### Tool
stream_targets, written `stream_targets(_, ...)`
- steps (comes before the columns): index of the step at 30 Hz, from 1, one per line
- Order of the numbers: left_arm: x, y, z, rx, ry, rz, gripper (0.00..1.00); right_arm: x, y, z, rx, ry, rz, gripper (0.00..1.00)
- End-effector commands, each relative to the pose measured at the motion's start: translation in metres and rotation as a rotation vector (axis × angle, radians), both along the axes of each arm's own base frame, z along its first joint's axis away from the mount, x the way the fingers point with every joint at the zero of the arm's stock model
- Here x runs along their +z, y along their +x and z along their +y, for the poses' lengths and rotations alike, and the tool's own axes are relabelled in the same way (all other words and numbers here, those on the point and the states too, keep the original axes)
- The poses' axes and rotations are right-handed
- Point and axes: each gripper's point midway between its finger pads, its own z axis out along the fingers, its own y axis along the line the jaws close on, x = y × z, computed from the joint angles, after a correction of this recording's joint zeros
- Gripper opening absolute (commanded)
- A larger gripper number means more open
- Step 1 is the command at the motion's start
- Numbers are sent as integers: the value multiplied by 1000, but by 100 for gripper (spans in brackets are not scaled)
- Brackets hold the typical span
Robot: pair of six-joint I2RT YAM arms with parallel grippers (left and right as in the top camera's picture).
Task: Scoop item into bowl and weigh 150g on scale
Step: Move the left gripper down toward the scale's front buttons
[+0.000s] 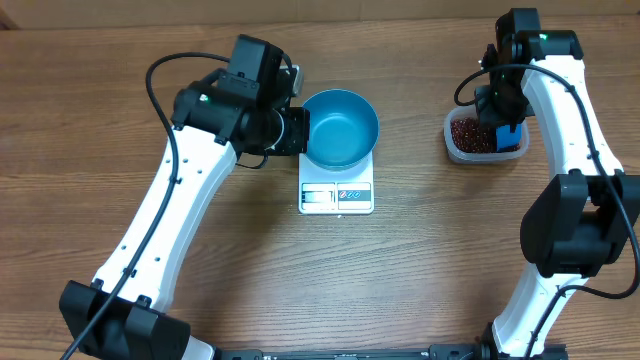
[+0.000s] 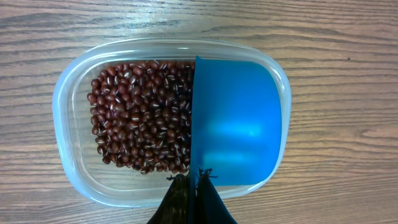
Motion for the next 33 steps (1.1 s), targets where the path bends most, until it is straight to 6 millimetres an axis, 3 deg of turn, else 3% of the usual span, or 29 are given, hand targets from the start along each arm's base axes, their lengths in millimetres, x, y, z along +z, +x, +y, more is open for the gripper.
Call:
stream_targets(1, -8, -9, -1, -98, 88, -24, 4, -6, 5, -6, -17, -6, -11, 4)
stream_targets(10, -73, -37, -13, -181, 180, 44, 4, -6, 5, -6, -17, -5, -11, 4)
stream_targets(13, -88, -41, -28, -324, 205, -23, 4, -6, 5, -6, -17, -5, -12, 15)
stream_targets(21, -97, -33, -50, -371, 344, -195, 4, -6, 5, -6, -17, -6, -10, 16)
stream_targets(33, -126, -34, -64, -389, 349, -172, 4, -7, 4, -6, -17, -5, -9, 16)
